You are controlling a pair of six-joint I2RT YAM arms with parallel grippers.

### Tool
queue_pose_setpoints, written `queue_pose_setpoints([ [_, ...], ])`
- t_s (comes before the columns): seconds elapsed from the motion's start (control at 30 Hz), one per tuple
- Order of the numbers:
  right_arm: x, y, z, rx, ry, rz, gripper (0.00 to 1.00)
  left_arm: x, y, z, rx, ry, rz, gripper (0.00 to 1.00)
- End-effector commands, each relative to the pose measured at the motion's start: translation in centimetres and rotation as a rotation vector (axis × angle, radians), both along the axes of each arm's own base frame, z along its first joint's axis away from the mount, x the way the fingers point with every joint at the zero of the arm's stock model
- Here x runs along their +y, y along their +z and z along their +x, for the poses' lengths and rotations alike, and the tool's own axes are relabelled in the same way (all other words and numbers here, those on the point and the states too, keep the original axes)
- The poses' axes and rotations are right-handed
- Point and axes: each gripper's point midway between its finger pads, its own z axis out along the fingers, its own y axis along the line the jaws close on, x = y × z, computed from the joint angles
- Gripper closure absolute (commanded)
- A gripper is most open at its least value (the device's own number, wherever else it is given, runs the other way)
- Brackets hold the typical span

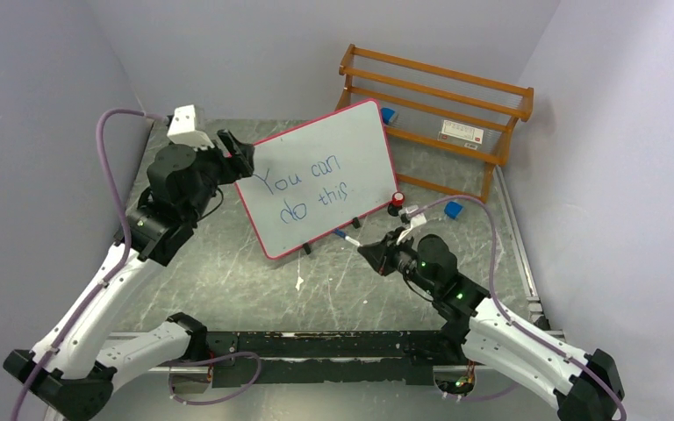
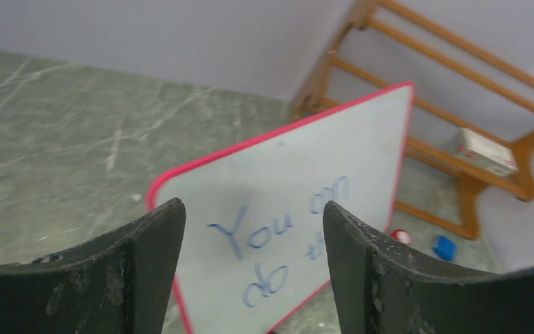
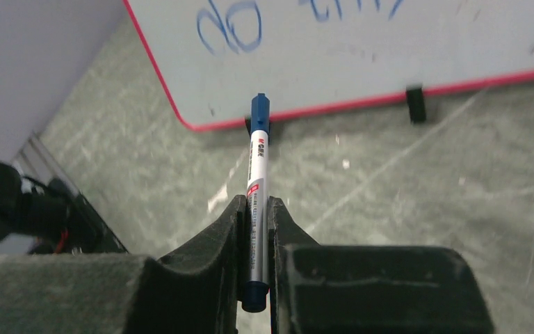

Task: Write a sentence on the whiteboard
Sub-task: Place the whiteboard marker at the center of the board.

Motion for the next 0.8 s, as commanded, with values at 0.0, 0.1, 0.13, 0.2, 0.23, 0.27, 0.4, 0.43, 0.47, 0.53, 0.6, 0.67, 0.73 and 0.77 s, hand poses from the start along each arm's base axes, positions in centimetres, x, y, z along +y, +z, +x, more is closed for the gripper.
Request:
queue_pose_setpoints([
  [0.0,-0.3,-5.1,-3.0,0.174,0.096,-0.085,1.0,2.6,-3.4,0.1,0.089,0.01,0.054,0.23],
  [0.1,-0.5,-7.1,-3.9,0.226,0.109,-0.096,1.0,3.9,-4.3,-1.1,0.09,0.027,0.056,0.19],
  [0.13,-0.7,-7.8,-4.0,0.239,0.104,-0.102,1.0,4.4,-4.6,-1.7,0.087,0.037,0.063,0.18],
  [0.2,-1.3,-9.4,-4.3,0.27,0.082,-0.113,1.0,5.4,-5.5,-3.0,0.088,0.053,0.079,0.1],
  [0.23,-1.5,-10.1,-4.5,0.283,0.075,-0.115,1.0,5.7,-5.9,-3.6,0.086,0.052,0.086,0.07],
  [0.27,-1.7,-10.8,-4.7,0.303,0.066,-0.117,1.0,6.0,-6.2,-4.3,0.084,0.049,0.094,0.05],
  [0.4,-2.4,-11.4,-4.2,0.33,-0.001,-0.122,0.99,7.0,-7.8,-6.6,0.07,0.041,0.116,0.02],
  [0.43,-2.6,-11.5,-4.1,0.34,-0.016,-0.13,0.99,7.3,-7.9,-7.3,0.054,0.04,0.113,0.03],
  [0.47,-2.7,-11.8,-4.2,0.356,-0.028,-0.128,0.99,7.5,-8.1,-7.9,0.048,0.035,0.118,0.02],
  [0.53,-2.9,-12.2,-4.3,0.388,-0.048,-0.125,0.96,7.9,-8.5,-8.9,0.032,0.031,0.12,0.03],
  [0.6,-3.5,-12.7,-4.3,0.422,-0.094,-0.124,0.88,8.4,-8.9,-9.7,0.015,0.033,0.118,0.02],
  [0.67,-3.8,-12.9,-4.3,0.44,-0.12,-0.116,0.81,8.9,-9.2,-10.4,-0.001,0.044,0.117,0.02],
  [0.73,-4.0,-12.9,-4.3,0.454,-0.141,-0.108,0.76,9.4,-9.1,-11.1,-0.023,0.054,0.11,0.02],
  [0.77,-4.0,-12.8,-4.3,0.457,-0.151,-0.102,0.72,9.5,-9.0,-11.4,-0.033,0.054,0.105,0.03],
])
